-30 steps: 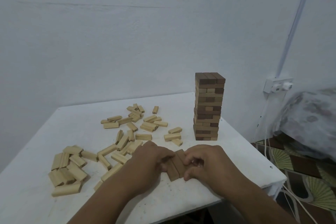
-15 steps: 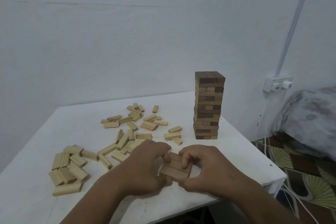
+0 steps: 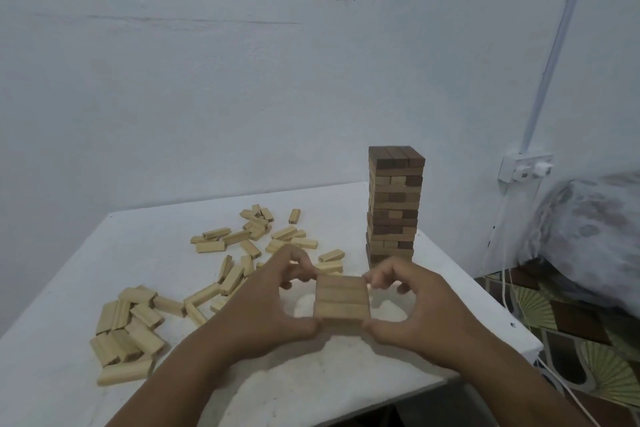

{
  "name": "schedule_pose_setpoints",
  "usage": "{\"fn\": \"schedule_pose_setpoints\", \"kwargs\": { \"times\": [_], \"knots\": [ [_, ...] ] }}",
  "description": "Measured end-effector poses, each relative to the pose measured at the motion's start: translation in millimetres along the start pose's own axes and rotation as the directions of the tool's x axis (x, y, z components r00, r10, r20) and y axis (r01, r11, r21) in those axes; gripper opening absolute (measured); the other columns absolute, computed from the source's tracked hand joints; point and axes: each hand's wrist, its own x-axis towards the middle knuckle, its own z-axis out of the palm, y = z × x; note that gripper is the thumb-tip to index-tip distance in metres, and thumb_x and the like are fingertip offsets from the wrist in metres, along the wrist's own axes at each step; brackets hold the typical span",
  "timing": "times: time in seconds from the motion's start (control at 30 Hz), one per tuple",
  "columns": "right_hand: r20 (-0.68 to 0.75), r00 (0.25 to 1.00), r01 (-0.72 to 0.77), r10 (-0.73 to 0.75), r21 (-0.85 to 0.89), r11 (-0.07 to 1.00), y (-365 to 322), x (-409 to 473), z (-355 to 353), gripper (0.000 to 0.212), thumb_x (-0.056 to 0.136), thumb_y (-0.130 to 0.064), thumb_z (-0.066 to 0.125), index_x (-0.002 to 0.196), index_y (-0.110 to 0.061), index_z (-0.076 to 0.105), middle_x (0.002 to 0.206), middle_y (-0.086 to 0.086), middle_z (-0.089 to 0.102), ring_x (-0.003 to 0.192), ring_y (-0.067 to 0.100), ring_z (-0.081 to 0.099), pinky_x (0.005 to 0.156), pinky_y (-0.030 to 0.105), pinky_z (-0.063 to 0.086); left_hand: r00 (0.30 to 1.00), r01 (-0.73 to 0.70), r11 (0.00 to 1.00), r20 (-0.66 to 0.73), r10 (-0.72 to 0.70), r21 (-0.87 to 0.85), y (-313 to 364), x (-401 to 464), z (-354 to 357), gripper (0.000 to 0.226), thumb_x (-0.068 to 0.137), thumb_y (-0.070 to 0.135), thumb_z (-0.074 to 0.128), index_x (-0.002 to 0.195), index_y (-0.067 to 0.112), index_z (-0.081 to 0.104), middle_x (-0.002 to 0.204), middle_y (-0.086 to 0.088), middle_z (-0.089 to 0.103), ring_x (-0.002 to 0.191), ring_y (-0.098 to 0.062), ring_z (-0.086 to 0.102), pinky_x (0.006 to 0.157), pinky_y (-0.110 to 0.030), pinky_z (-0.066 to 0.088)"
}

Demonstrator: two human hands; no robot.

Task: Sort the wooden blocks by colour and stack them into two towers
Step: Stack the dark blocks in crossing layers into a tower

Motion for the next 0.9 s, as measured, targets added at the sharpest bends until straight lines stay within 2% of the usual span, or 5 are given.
{"fn": "schedule_pose_setpoints", "kwargs": {
  "times": [0.2,0.43,0.6,0.7,0.9],
  "knots": [
    [-0.336,0.937,0.158,-0.097,0.160,0.974,-28,11,-33,0.030,0.075,-0.017,0.081,0.090,-0.035,0.063,0.106,-0.034,0.067,0.100,-0.009,0.060,0.075,0.013,0.040,0.978,-0.107,0.973,-0.196,0.066,-0.203,44,26,-11,0.071,0.065,0.028,0.085,0.114,0.039,0.034,0.115,0.027,0.069,0.112,-0.010,0.053,0.094,-0.030,0.041],
    [-0.559,0.823,0.194,-0.103,0.106,0.975,-31,47,-63,0.011,0.084,-0.033,0.070,0.094,-0.037,0.066,0.107,-0.026,0.067,0.106,-0.005,0.057,0.080,0.013,0.041,0.947,-0.200,0.964,-0.287,0.144,-0.175,91,81,-22,0.072,0.072,0.028,0.085,0.115,0.041,0.030,0.109,0.031,0.068,0.110,0.002,0.049,0.080,-0.018,0.038],
    [-0.646,0.761,0.171,-0.060,0.110,0.979,-27,75,-73,0.017,0.089,-0.037,0.066,0.100,-0.050,0.066,0.107,-0.029,0.064,0.105,-0.008,0.054,0.073,-0.006,0.035,0.940,-0.219,0.965,-0.296,0.170,-0.142,106,126,-27,0.073,0.074,0.028,0.084,0.121,0.037,0.029,0.106,0.026,0.067,0.106,0.005,0.049,0.079,-0.016,0.037],
    [-0.653,0.752,0.193,-0.092,0.084,0.978,-21,85,-70,0.025,0.094,-0.033,0.062,0.105,-0.055,0.061,0.108,-0.043,0.056,0.112,-0.015,0.048,0.081,-0.008,0.031,0.941,-0.213,0.967,-0.296,0.164,-0.139,104,146,-26,0.073,0.074,0.027,0.083,0.122,0.035,0.028,0.108,0.023,0.067,0.105,0.005,0.050,0.078,-0.017,0.038],
    [-0.612,0.789,0.162,-0.061,0.110,0.981,-5,92,-70,0.037,0.098,-0.017,0.056,0.106,-0.051,0.065,0.127,-0.030,0.055,0.127,-0.006,0.043,0.084,-0.004,0.030,0.965,-0.161,0.971,-0.236,0.117,-0.177,95,165,-20,0.073,0.076,0.027,0.082,0.124,0.035,0.028,0.110,0.018,0.067,0.101,0.007,0.050,0.072,-0.016,0.037]
  ]
}}
